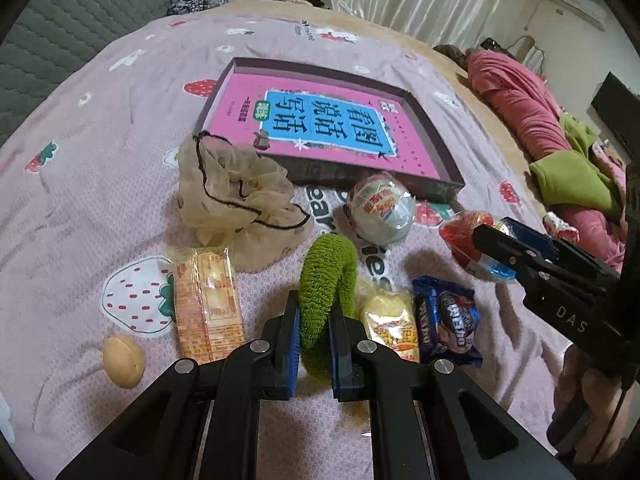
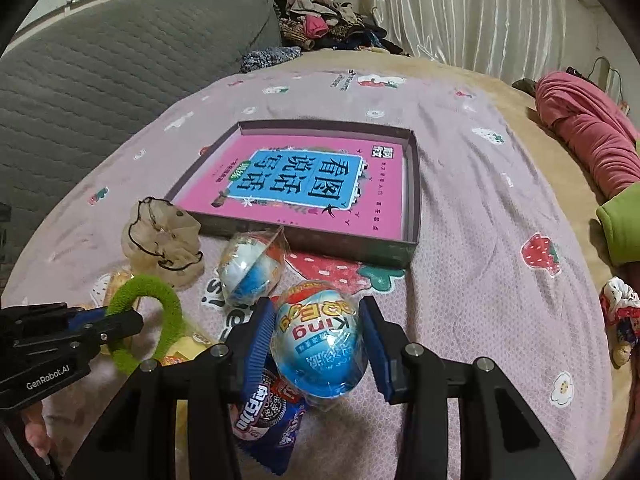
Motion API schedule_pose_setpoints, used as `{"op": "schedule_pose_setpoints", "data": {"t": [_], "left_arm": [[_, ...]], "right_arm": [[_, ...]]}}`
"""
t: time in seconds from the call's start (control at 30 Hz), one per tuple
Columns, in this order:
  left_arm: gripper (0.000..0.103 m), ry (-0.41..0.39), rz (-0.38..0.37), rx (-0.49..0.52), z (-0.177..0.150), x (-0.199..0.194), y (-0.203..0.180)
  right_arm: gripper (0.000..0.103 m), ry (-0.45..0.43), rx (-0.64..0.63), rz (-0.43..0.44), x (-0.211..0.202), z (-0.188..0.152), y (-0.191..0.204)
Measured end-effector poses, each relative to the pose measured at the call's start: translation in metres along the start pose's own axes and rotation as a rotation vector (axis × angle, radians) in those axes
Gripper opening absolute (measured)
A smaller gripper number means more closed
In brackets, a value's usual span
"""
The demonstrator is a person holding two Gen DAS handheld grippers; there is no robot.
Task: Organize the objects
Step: 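Carry the hair tie with left gripper while right gripper carries the egg over the tray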
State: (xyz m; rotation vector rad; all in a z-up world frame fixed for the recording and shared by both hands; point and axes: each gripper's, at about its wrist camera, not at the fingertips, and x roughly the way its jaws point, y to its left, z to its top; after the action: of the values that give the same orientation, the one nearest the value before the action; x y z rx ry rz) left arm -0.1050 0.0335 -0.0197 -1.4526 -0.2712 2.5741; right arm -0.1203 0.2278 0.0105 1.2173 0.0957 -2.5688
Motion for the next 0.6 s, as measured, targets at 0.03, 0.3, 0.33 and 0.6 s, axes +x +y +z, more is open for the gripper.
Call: {"op": "schedule_pose_setpoints", "data": {"t": [0.03,0.3,0.33,0.6], "left_arm": [[0.012,-0.007,-0.002,0.0,0.002,-0.003,0.0],[0.012,-0.043,-0.007,0.002,0.017,-0.019,-0.002],[0.012,-0.047,-0.005,0.005,0.018,-0.02,-0.002],[0.012,-0.072,-0.008,0.006,0.037,-0.03,-0.002]], "right_arm": [[0.044,-0.006,0.0,0.003,-0.002,0.001,0.001],[0.043,-0.041,0.013,0.012,-0.014,0.007,0.001],[0.043,-0.045,0.015,0.015,-0.016,0.008,0.001],[0.043,-0.083,0.021,0.025,-0.029,0.023,0.004]]}}
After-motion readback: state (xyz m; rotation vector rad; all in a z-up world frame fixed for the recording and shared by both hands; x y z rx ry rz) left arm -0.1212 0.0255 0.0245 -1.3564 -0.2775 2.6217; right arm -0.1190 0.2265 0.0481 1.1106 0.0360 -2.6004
